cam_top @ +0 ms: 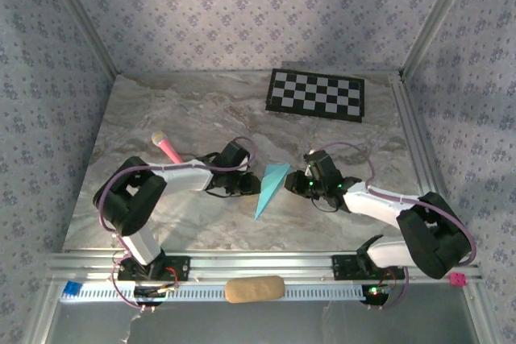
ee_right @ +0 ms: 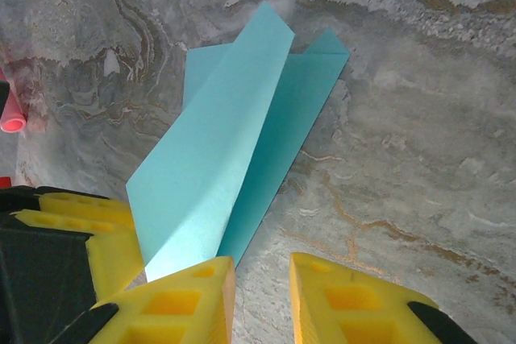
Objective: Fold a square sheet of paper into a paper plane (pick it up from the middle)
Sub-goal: Move a paper plane to the center of the table.
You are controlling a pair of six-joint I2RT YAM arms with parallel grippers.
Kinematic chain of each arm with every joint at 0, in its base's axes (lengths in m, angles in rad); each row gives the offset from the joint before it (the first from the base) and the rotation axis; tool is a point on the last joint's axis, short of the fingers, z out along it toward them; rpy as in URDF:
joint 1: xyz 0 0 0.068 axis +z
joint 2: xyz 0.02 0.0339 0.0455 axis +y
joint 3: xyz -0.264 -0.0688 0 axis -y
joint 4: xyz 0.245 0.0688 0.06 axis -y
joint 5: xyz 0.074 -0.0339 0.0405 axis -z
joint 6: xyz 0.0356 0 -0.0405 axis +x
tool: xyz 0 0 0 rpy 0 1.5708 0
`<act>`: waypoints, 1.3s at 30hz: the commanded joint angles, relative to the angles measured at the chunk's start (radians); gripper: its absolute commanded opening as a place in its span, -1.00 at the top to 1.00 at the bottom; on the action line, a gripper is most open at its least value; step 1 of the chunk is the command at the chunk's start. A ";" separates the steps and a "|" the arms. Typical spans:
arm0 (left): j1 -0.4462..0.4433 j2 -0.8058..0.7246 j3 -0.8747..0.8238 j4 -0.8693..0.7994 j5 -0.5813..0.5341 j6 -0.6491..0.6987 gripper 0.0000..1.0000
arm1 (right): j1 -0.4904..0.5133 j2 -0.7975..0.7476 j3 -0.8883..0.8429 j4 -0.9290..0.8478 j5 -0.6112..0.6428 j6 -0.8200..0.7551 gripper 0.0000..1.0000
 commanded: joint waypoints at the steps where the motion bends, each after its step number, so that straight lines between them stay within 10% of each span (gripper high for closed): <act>1: 0.001 0.011 0.032 -0.004 0.051 0.033 0.47 | 0.008 0.015 0.019 -0.008 0.020 0.016 0.49; 26: -0.013 0.099 0.085 0.030 0.179 0.065 0.35 | 0.027 0.136 0.018 0.097 -0.045 0.047 0.55; 39: -0.015 0.104 0.097 0.061 0.237 0.071 0.67 | 0.024 0.136 0.008 0.105 -0.036 0.056 0.56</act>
